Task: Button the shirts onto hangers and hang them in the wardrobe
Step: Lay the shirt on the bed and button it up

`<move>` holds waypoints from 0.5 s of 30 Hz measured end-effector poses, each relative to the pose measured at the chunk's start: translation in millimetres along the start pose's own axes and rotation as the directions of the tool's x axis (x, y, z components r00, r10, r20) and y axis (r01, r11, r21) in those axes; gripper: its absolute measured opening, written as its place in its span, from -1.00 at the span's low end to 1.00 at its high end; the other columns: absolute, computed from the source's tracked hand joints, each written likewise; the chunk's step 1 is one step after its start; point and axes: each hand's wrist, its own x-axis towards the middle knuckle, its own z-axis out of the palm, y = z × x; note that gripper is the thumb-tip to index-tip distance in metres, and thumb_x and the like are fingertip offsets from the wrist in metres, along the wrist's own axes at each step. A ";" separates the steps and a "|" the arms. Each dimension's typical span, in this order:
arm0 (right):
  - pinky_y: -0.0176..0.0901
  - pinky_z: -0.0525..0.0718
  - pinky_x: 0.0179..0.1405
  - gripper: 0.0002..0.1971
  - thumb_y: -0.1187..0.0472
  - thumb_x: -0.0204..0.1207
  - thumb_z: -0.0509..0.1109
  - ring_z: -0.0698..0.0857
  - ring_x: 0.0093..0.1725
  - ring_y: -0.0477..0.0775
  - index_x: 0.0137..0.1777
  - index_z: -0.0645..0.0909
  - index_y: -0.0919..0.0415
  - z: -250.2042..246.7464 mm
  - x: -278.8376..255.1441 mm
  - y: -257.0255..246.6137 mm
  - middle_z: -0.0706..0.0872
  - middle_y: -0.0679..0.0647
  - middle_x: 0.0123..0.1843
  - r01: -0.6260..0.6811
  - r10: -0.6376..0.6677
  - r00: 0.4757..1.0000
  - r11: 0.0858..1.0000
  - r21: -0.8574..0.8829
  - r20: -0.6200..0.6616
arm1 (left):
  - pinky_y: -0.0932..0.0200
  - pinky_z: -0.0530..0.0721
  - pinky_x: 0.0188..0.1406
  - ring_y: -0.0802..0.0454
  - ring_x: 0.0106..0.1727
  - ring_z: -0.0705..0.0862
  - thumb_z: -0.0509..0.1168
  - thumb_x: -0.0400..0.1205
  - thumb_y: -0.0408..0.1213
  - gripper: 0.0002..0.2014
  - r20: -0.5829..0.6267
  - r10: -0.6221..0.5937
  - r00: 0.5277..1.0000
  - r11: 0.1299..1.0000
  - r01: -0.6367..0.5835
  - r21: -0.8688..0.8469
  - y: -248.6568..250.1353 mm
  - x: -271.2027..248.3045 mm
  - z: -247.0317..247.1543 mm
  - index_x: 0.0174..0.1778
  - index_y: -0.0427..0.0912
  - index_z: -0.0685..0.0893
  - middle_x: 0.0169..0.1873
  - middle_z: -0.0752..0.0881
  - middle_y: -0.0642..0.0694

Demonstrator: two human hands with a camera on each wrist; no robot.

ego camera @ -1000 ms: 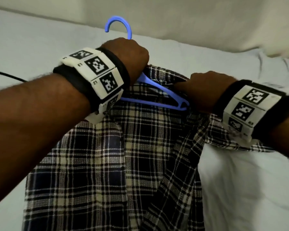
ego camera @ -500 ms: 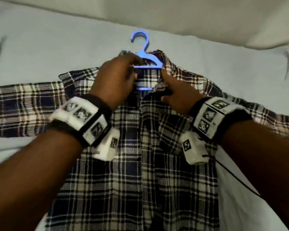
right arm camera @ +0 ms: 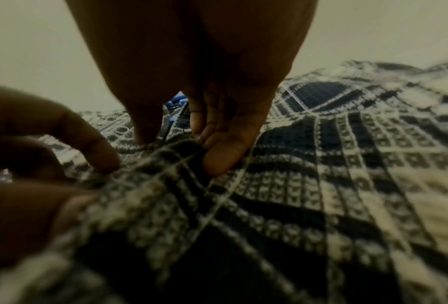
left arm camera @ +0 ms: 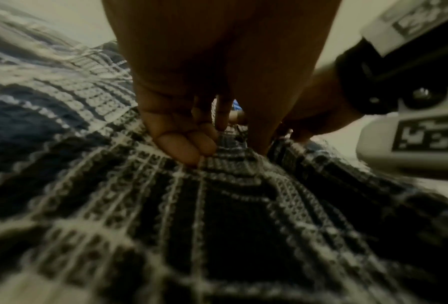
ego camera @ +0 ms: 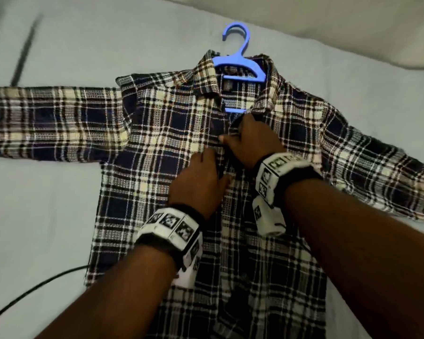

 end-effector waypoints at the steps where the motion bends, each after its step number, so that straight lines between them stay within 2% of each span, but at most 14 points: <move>1: 0.03 0.64 -0.05 -0.45 -0.11 0.60 0.45 0.70 0.12 0.28 0.38 0.43 0.26 0.2 4.0 -0.6 0.68 0.21 0.18 0.014 -0.013 1.000 0.998 -0.054 0.025 | -0.12 0.57 -0.13 -0.34 0.16 0.70 0.28 0.72 0.03 -0.42 0.006 -0.018 1.000 0.998 0.017 0.058 3.1 3.1 0.7 0.57 -0.15 0.29 0.37 0.53 -0.22; 3: 0.09 0.66 0.09 -0.41 -0.02 0.58 0.49 0.69 0.21 0.36 0.44 0.40 0.30 -0.3 7.4 -0.8 0.67 0.28 0.27 0.043 -0.037 0.998 0.992 -0.121 0.050 | -0.09 0.46 -0.22 -0.39 0.10 0.70 0.24 0.75 -0.10 -0.58 -0.003 -0.038 0.999 0.992 0.038 0.116 6.6 5.1 2.1 0.46 -0.19 0.36 0.30 0.55 -0.25; 5: 0.06 0.64 0.00 -0.53 0.10 0.60 0.45 0.71 0.14 0.39 0.39 0.44 0.31 -4.2 8.3 -1.4 0.68 0.31 0.20 0.051 -0.044 0.998 0.989 -0.140 0.054 | -0.09 0.48 -0.20 -0.38 0.07 0.72 0.23 0.74 -0.24 -0.70 -0.028 -0.037 0.999 0.991 0.040 0.127 6.3 2.3 3.0 0.38 -0.20 0.42 0.24 0.60 -0.26; 7: 0.01 0.62 -0.08 -0.68 0.17 0.62 0.39 0.71 0.03 0.33 0.30 0.50 0.28 -9.1 6.3 -3.2 0.67 0.24 0.06 0.039 -0.030 0.997 0.989 -0.141 0.065 | -0.11 0.60 -0.11 -0.33 0.08 0.73 0.25 0.72 -0.31 -0.72 -0.026 -0.021 0.999 0.995 0.023 0.094 5.1 -4.7 1.4 0.35 -0.19 0.47 0.20 0.63 -0.24; 9: -0.09 0.54 -0.16 -0.89 0.17 0.63 0.33 0.65 -0.18 0.16 0.06 0.58 0.19 -12.4 3.2 -0.9 0.62 0.08 -0.16 -0.029 0.029 0.999 1.000 -0.001 0.018 | -0.11 0.68 -0.01 -0.26 0.07 0.73 0.27 0.71 -0.34 -0.73 -0.014 0.011 1.000 0.996 -0.009 0.084 5.0 -12.4 -2.1 0.34 -0.18 0.52 0.18 0.66 -0.21; 10: -0.13 0.50 -0.19 -0.89 0.17 0.63 0.32 0.61 -0.26 0.09 -0.12 0.58 0.16 -13.5 1.2 2.9 0.60 0.03 -0.26 -0.059 0.061 0.998 0.993 0.102 -0.007 | -0.10 0.70 0.02 -0.22 0.06 0.73 0.29 0.72 -0.32 -0.74 -0.007 0.031 0.999 0.995 -0.030 0.093 6.7 -16.7 -4.3 0.33 -0.17 0.55 0.16 0.68 -0.20; 11: -0.16 0.50 -0.20 -0.80 0.19 0.63 0.33 0.61 -0.28 0.08 -0.25 0.57 0.13 -13.7 0.1 6.0 0.61 0.01 -0.32 -0.088 0.094 0.995 0.977 0.195 -0.019 | -0.07 0.71 0.03 -0.19 0.04 0.73 0.29 0.74 -0.27 -0.75 0.002 0.045 0.999 0.994 -0.045 0.101 6.7 -18.6 -7.1 0.33 -0.16 0.58 0.14 0.70 -0.18; 12: -0.17 0.54 -0.18 -0.77 0.23 0.62 0.35 0.64 -0.23 0.09 -0.29 0.62 0.13 -13.1 -0.5 10.6 0.66 0.01 -0.30 -0.102 0.112 0.993 0.960 0.262 -0.023 | -0.03 0.70 0.04 -0.15 0.02 0.72 0.28 0.76 -0.22 -0.76 0.001 0.050 0.999 0.995 -0.050 0.088 8.0 -19.2 -10.4 0.33 -0.15 0.61 0.11 0.72 -0.17; 13: -0.16 0.61 -0.12 -0.81 0.28 0.61 0.37 0.69 -0.13 0.11 -0.25 0.70 0.18 -11.9 -1.4 15.7 0.73 0.04 -0.22 -0.117 0.128 0.992 0.946 0.303 -0.017 | 0.01 0.68 0.04 -0.11 0.01 0.72 0.26 0.78 -0.20 -0.77 -0.003 0.045 0.999 0.997 -0.045 0.057 8.9 -17.7 -13.2 0.31 -0.15 0.65 0.09 0.74 -0.16; 15: -0.15 0.69 0.03 -0.84 0.38 0.56 0.36 0.73 0.01 0.12 -0.07 0.80 0.28 -9.7 -1.6 22.1 0.79 0.06 -0.06 -0.127 0.141 0.990 0.936 0.327 -0.018 | 0.03 0.71 0.11 -0.08 0.02 0.73 0.25 0.78 -0.24 -0.79 -0.045 0.019 0.999 0.999 -0.020 -0.032 10.9 -6.7 -18.7 0.27 -0.18 0.68 0.07 0.77 -0.15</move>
